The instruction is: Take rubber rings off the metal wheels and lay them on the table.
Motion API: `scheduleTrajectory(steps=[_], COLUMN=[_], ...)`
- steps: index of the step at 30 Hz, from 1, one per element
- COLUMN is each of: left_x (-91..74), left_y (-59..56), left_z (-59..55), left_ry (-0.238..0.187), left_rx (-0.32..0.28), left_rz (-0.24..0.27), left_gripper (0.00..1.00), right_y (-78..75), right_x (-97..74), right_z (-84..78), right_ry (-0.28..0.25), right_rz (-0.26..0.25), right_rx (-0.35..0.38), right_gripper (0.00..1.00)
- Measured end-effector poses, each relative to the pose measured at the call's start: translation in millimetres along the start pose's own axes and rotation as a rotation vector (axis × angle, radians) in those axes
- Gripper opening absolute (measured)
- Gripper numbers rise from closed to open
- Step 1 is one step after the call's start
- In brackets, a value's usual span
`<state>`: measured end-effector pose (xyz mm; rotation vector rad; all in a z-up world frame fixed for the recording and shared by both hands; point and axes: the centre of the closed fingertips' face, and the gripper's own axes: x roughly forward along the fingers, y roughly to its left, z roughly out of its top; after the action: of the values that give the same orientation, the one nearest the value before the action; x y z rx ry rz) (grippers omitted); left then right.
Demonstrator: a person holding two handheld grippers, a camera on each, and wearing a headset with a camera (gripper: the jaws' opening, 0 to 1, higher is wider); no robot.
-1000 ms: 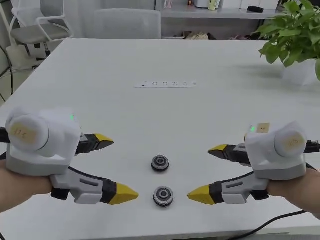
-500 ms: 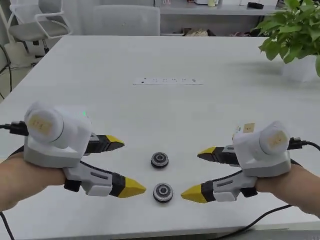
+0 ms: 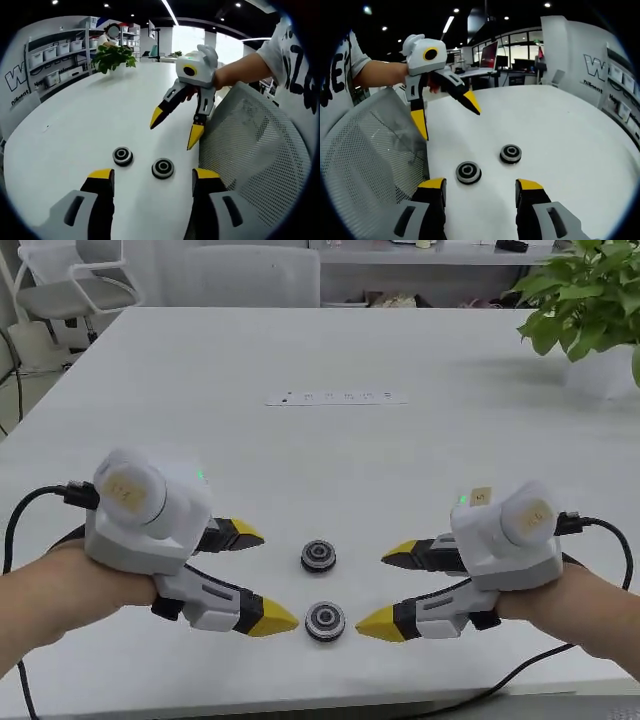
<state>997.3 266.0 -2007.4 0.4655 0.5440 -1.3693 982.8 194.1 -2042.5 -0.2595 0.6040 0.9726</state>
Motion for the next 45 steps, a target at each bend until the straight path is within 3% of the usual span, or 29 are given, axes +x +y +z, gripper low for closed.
scheduleTrajectory(steps=[10, 14, 21, 38, 45], left_x=[17.1, 24.6, 37.2, 62.3, 66.6], left_y=[-0.7, -3.1, -10.4, -27.1, -27.1], left_z=[-5.0, -2.9, -8.2, -20.2, -23.5], left_ry=[0.035, 0.025, 0.054, 0.109, 0.120], left_rx=[0.015, 0.028, 0.041, 0.055, 0.058], left_rz=[-0.043, -0.063, -0.108, -0.168, -0.166], left_gripper=[0.54, 0.50, 0.40, 0.27, 0.23], right_y=[0.3, 3.1, 6.5, 5.2, 8.3], right_x=[9.5, 13.2, 17.7, 22.3, 23.9], right_z=[-7.4, -7.5, -8.4, -16.6, -17.9], right_ry=[0.012, 0.009, 0.009, 0.026, 0.035], right_rz=[0.035, 0.051, 0.075, 0.084, 0.095], right_rx=[-0.034, -0.046, -0.070, -0.052, -0.065], right_gripper=[0.45, 0.43, 0.38, 0.38, 0.39])
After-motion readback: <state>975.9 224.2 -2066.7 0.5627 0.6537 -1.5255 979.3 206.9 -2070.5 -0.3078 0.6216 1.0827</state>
